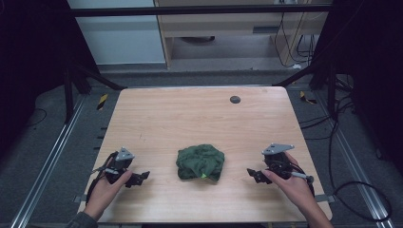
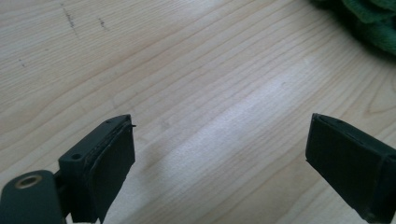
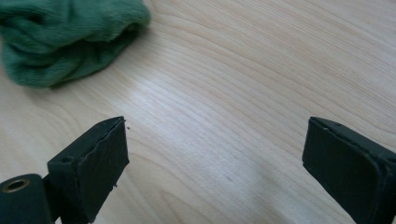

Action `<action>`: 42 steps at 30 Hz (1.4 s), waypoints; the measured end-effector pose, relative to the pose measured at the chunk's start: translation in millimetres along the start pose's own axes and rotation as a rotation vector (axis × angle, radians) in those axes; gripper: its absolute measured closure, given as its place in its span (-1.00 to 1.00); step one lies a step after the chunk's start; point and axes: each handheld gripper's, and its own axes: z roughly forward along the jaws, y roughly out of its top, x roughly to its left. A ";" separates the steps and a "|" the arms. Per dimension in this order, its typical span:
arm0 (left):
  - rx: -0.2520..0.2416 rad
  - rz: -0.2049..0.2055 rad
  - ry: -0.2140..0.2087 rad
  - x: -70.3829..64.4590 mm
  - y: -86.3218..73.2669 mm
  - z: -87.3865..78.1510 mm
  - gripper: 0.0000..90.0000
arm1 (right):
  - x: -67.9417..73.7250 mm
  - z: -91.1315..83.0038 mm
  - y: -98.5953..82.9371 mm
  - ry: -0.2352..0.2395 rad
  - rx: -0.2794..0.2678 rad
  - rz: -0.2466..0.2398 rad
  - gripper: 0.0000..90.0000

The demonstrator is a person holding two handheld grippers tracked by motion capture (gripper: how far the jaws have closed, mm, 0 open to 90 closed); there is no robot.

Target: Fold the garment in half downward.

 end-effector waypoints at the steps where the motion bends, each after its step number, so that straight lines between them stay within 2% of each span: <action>1: 0.005 0.002 0.003 1.8 1.1 1.0 -0.83 | -1.3 1.0 0.1 -0.005 0.003 0.002 -0.83; 7: 0.015 0.011 0.026 11.5 8.1 10.3 -0.84 | -12.6 16.6 3.8 -0.032 0.012 0.051 -0.83; 14: 0.009 -0.010 0.048 19.1 12.4 25.7 -0.84 | -21.4 32.0 10.8 -0.079 0.000 0.102 -0.82; 22: 0.003 -0.011 0.059 22.5 15.6 37.9 -0.85 | -28.7 43.3 12.6 -0.133 -0.007 0.142 -0.81; 25: -0.001 -0.024 0.049 22.9 15.4 42.4 -0.88 | -30.7 47.5 12.4 -0.153 -0.003 0.163 -0.81; 29: -0.034 -0.029 0.050 23.2 15.4 46.8 -0.92 | -31.4 55.4 11.6 -0.185 0.004 0.177 -0.81; 34: -0.086 -0.035 0.056 22.3 12.1 51.4 -1.00 | -29.8 62.0 10.2 -0.224 -0.025 0.174 -0.89; 35: -0.086 -0.035 0.056 22.3 12.1 51.4 -1.00 | -29.7 64.2 8.9 -0.225 -0.044 0.178 -0.94; 42: -0.085 -0.050 0.068 20.8 11.5 51.0 -1.00 | -29.8 65.3 9.5 -0.230 -0.040 0.178 -0.97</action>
